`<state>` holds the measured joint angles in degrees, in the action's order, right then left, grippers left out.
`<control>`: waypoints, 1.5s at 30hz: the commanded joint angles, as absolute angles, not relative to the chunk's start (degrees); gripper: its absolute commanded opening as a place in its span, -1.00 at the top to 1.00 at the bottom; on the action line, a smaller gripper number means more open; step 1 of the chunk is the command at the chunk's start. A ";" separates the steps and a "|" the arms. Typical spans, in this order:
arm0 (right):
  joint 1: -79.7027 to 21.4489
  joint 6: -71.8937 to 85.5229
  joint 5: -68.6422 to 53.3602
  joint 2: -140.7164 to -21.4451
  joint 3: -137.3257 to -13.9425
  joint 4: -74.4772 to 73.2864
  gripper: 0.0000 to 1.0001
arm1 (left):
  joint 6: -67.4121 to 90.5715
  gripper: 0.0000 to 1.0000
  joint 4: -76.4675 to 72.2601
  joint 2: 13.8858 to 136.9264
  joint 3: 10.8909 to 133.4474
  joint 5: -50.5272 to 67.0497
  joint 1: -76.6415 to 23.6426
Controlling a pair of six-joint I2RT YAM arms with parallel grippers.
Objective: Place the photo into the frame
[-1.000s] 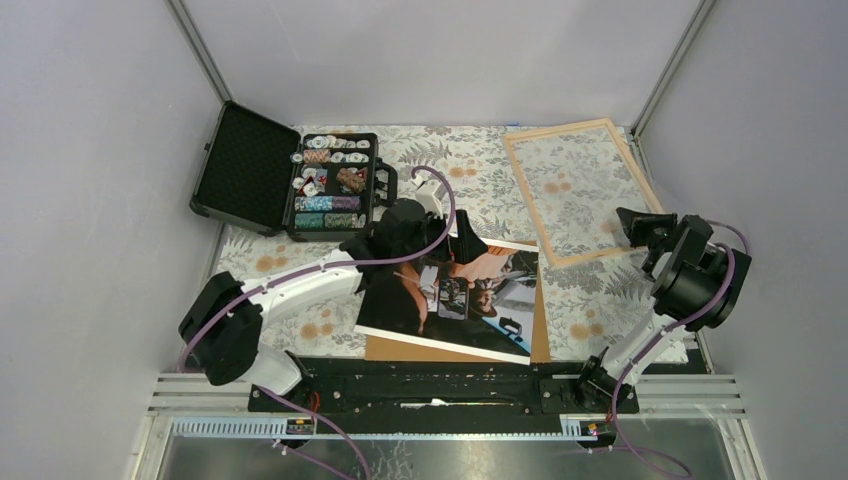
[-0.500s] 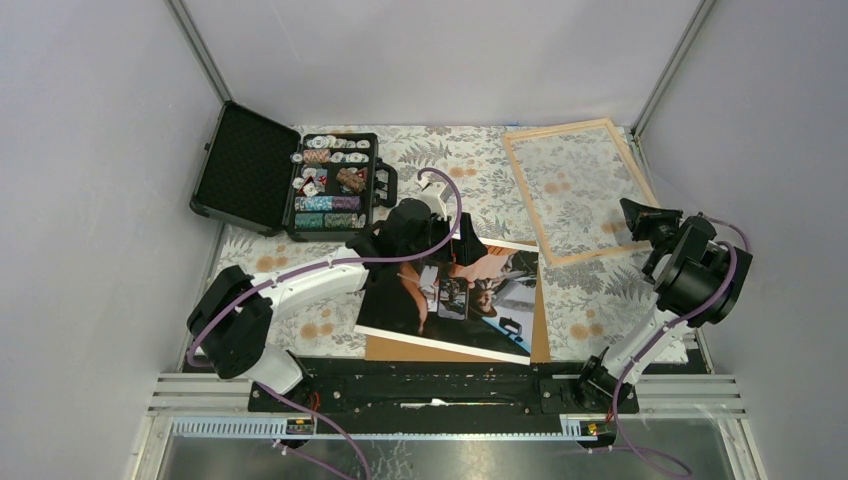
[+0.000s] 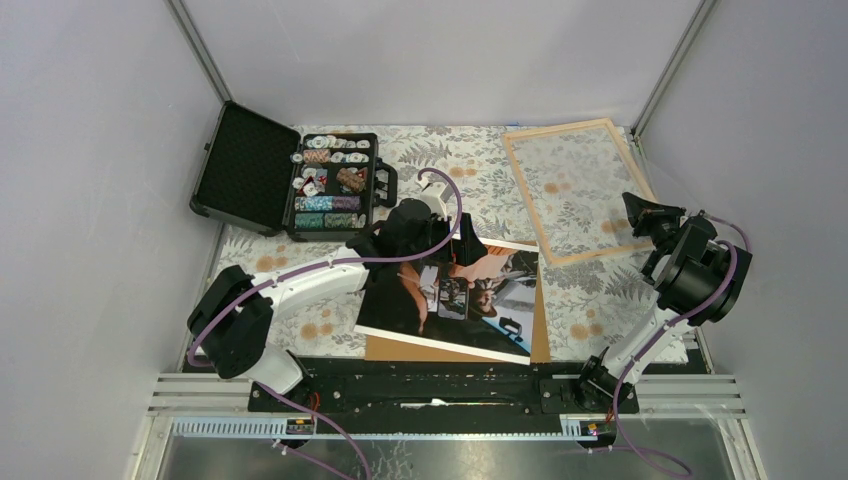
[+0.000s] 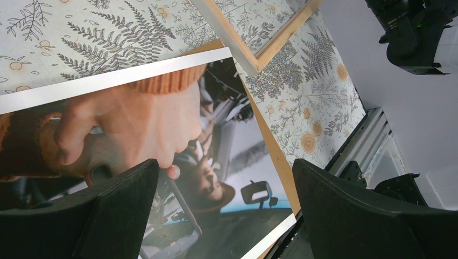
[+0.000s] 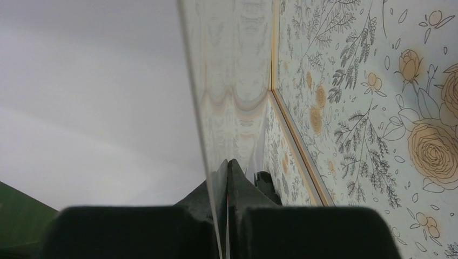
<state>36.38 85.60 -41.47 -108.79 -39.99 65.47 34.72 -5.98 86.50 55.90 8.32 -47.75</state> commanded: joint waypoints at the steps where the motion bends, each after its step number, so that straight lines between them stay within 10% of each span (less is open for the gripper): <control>1: 36.73 88.27 -39.66 -109.06 -40.69 68.56 1.00 | 34.36 -0.97 -8.26 86.31 58.28 8.17 -47.99; 45: 32.27 90.59 -37.35 -111.77 -41.50 72.49 1.00 | 34.27 -0.97 -8.26 86.04 58.16 7.96 -47.98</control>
<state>33.63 88.82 -38.52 -110.69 -39.97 70.61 34.72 -5.98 86.50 55.90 8.32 -47.75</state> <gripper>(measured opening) 0.018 0.987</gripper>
